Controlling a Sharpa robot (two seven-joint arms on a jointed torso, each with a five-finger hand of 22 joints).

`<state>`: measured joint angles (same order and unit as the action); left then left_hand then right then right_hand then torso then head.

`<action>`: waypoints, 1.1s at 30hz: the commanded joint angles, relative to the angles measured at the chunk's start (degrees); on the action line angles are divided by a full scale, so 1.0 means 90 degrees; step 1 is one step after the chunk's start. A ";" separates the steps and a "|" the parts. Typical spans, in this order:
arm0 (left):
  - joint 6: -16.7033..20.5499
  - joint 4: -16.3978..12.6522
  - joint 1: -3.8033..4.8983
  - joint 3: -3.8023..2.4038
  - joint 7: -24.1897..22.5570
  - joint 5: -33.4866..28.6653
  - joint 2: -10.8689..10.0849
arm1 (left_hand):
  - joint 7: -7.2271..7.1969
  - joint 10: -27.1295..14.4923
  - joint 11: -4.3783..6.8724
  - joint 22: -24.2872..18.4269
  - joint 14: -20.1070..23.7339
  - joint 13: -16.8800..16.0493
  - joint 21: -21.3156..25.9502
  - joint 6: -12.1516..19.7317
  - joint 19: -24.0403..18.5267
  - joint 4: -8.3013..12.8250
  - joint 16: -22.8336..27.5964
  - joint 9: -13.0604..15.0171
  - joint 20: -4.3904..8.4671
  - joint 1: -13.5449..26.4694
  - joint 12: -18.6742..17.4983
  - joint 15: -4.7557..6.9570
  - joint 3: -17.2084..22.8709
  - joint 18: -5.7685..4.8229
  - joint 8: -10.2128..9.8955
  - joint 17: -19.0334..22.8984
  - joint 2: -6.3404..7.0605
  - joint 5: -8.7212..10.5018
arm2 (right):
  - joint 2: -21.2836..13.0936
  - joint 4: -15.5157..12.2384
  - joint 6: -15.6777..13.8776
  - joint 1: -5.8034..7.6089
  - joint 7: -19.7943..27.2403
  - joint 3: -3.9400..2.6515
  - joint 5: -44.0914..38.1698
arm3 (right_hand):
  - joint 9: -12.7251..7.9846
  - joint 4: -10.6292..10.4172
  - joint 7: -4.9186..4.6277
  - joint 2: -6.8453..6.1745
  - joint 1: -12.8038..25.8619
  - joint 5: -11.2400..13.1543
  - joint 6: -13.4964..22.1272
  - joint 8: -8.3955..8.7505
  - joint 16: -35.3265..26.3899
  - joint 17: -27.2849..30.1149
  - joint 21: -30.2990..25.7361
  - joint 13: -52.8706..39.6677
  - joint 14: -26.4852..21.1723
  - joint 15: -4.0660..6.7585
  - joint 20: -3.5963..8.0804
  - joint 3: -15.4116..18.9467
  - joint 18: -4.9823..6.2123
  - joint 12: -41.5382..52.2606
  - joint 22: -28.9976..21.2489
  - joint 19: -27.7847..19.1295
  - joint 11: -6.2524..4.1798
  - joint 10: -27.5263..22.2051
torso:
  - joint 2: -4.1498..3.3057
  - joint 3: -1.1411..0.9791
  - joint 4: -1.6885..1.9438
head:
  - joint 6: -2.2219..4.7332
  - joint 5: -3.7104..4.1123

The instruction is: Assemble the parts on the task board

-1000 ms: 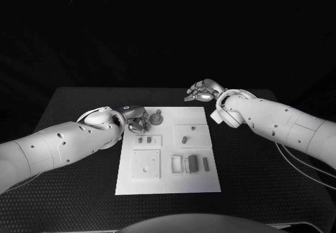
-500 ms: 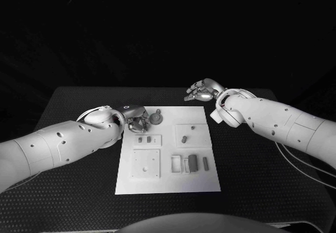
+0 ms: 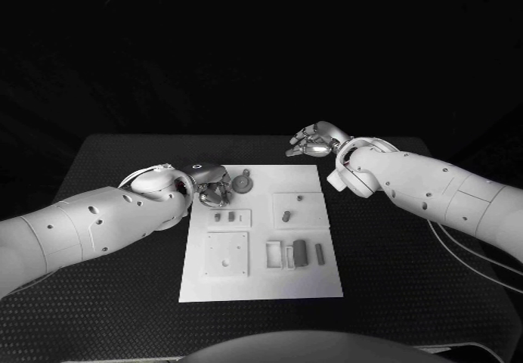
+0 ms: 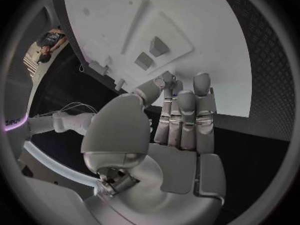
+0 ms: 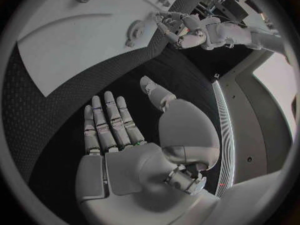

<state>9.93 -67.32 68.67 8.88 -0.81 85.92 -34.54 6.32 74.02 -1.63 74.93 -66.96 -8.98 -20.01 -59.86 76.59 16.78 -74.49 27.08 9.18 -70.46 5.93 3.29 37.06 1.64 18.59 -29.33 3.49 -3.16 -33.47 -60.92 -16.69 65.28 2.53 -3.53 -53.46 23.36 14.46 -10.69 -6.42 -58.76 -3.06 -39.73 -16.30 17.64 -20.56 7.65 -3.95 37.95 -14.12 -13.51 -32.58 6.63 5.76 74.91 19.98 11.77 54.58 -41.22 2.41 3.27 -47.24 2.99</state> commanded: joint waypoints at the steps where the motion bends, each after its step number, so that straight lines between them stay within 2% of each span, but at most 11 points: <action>1: -0.0259 -0.0067 -0.0080 0.0066 -0.0043 0.0331 0.0048 | 0.0005 0.0222 -0.0092 0.0140 -0.0127 -0.0184 -0.0014 -0.0016 -0.0033 -0.0001 -0.0002 0.0011 0.0032 -0.0041 0.0032 0.0077 0.0032 0.0393 0.0019 -0.0006 -0.0080 -0.0019 | -0.0002 -0.0002 0.0055 -0.0007 0.0059 -0.0002 -0.0012 | -0.0008 -0.0052 -0.0312 -0.0001 0.0046 0.0006 0.0027 -0.0007 0.0000 0.0009 -0.0034 0.0002 0.0022 -0.0009 0.0012 0.0003 -0.0052 -0.0029 0.0090 0.0049 0.0003 0.0054 | 0.0001 -0.0002 0.0002 | -0.0003 0.0005; 8: 0.0001 -0.0150 -0.0080 0.0089 -0.0111 0.0517 0.0065 | 0.0006 0.0216 -0.0094 0.0141 -0.0120 -0.0184 -0.0011 -0.0008 -0.0045 -0.0001 0.0003 0.0011 0.0032 -0.0051 0.0020 0.0075 0.0036 0.0389 0.0015 -0.0005 -0.0069 -0.0018 | -0.0003 -0.0003 0.0054 -0.0018 0.0059 -0.0002 -0.0012 | -0.0010 -0.0052 -0.0312 0.0000 0.0046 0.0006 0.0027 -0.0007 0.0000 0.0010 -0.0037 0.0002 0.0022 -0.0009 0.0011 0.0003 -0.0051 -0.0031 0.0091 0.0050 0.0004 0.0055 | -0.0001 -0.0002 0.0001 | 0.0001 0.0004; 15: 0.0061 -0.0147 -0.0080 0.0089 -0.0134 0.0518 0.0082 | 0.0007 0.0216 -0.0095 0.0141 -0.0118 -0.0185 -0.0011 -0.0005 -0.0047 -0.0003 0.0006 0.0011 0.0032 -0.0054 0.0016 0.0074 0.0038 0.0388 0.0013 -0.0005 -0.0066 -0.0016 | 0.0002 0.0001 0.0052 -0.0021 0.0060 -0.0002 -0.0012 | -0.0011 -0.0052 -0.0312 0.0000 0.0046 0.0006 0.0027 -0.0008 0.0000 0.0011 -0.0041 0.0002 0.0022 -0.0009 0.0011 0.0003 -0.0051 -0.0033 0.0093 0.0052 0.0004 0.0056 | 0.0000 0.0000 -0.0002 | 0.0006 0.0007; 25: -0.0006 -0.0121 -0.0080 0.0089 -0.0087 0.0518 0.0097 | 0.0009 0.0217 -0.0096 0.0141 -0.0118 -0.0187 -0.0011 -0.0003 -0.0048 -0.0004 0.0008 0.0011 0.0033 -0.0056 0.0012 0.0073 0.0040 0.0386 0.0012 -0.0004 -0.0065 -0.0014 | -0.0002 0.0000 0.0051 -0.0025 0.0060 -0.0002 -0.0012 | -0.0012 -0.0052 -0.0312 -0.0001 0.0047 0.0006 0.0027 -0.0008 0.0000 0.0013 -0.0046 0.0001 0.0022 -0.0009 0.0011 0.0004 -0.0050 -0.0036 0.0095 0.0053 0.0004 0.0057 | 0.0000 -0.0003 0.0001 | 0.0008 0.0020; 33: -0.0286 -0.0078 -0.0078 0.0089 0.0077 0.0518 0.0114 | 0.0057 0.0132 -0.0138 0.0137 -0.0035 -0.0177 0.0025 0.0091 -0.0141 -0.0014 0.0053 -0.0007 0.0005 0.0037 -0.0071 0.0032 -0.0008 0.0356 -0.0039 0.0010 -0.0029 -0.0007 | -0.0007 -0.0003 0.0049 -0.0025 0.0059 -0.0002 -0.0012 | -0.0014 -0.0052 -0.0313 -0.0001 0.0047 0.0006 0.0028 -0.0009 0.0000 0.0014 -0.0049 0.0002 0.0022 -0.0009 0.0010 0.0004 -0.0050 -0.0039 0.0096 0.0054 0.0004 0.0058 | 0.0000 -0.0004 0.0002 | 0.0010 0.0020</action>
<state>11.15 -67.91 68.52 9.31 -0.51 90.24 -33.81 6.82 74.02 -1.63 74.91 -66.97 -8.98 -20.02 -59.34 75.80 16.68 -74.27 27.12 9.10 -70.72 5.64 3.30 37.07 1.56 18.58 -29.33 3.73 -2.88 -33.51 -60.91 -16.69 65.08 2.53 -3.53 -53.45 23.32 14.30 -10.69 -6.42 -58.76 -3.06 -39.73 -16.30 17.64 -20.53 7.43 -3.95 37.95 -14.12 -13.51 -32.42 6.62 5.76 74.90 19.98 11.77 54.58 -41.22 2.40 3.27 -47.14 3.19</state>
